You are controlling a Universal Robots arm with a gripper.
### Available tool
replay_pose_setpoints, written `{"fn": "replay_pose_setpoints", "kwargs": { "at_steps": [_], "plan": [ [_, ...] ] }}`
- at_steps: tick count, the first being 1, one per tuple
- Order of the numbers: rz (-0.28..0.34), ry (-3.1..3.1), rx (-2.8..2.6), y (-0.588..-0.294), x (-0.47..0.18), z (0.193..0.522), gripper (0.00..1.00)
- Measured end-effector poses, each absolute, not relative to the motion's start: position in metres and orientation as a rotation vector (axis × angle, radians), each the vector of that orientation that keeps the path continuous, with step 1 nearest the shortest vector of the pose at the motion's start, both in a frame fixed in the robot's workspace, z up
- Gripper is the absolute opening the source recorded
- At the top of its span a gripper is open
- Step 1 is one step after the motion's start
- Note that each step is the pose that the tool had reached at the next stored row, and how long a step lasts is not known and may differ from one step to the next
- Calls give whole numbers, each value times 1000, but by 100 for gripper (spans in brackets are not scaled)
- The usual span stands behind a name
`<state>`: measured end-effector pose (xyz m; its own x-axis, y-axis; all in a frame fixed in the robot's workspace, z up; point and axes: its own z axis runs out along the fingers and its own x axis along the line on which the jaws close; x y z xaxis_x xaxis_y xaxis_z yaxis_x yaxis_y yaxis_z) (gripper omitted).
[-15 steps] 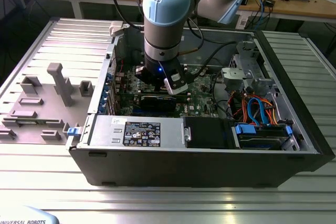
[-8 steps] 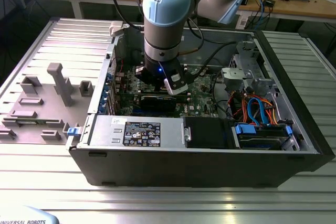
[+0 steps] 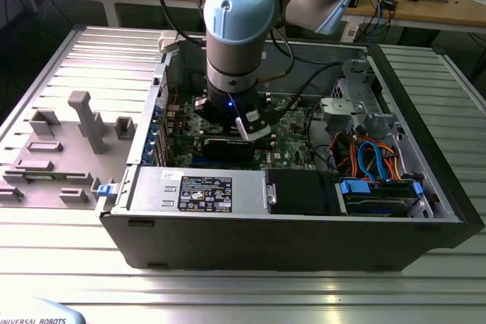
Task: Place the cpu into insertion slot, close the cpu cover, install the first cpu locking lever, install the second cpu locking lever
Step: 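Install the second cpu locking lever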
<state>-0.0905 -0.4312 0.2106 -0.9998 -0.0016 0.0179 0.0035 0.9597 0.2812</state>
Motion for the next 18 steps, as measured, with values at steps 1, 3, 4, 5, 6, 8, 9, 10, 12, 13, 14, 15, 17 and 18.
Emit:
{"fn": "replay_pose_setpoints", "kwargs": {
  "at_steps": [1, 3, 4, 5, 6, 8, 9, 10, 12, 13, 14, 15, 17, 18],
  "plan": [
    [-453, -3091, -2, -431, -91, 210, 11],
    [-536, -3078, -1, -433, -93, 202, 11],
    [-553, -3077, 0, -433, -97, 199, 11],
    [-572, -3076, 1, -432, -100, 194, 11],
    [-580, -3076, 1, -432, -100, 193, 11],
    [-581, -3075, 1, -432, -100, 192, 11],
    [-582, -3076, 1, -431, -100, 192, 11],
    [-582, -3076, 1, -432, -100, 192, 11],
    [-582, -3076, 1, -432, -100, 192, 11],
    [-582, -3076, 1, -432, -100, 193, 11],
    [-582, -3076, 1, -432, -100, 193, 11],
    [-583, -3076, 1, -432, -100, 194, 11],
    [-582, -3076, 1, -432, -100, 197, 11],
    [-582, -3076, 1, -432, -100, 199, 11]
  ]
}}
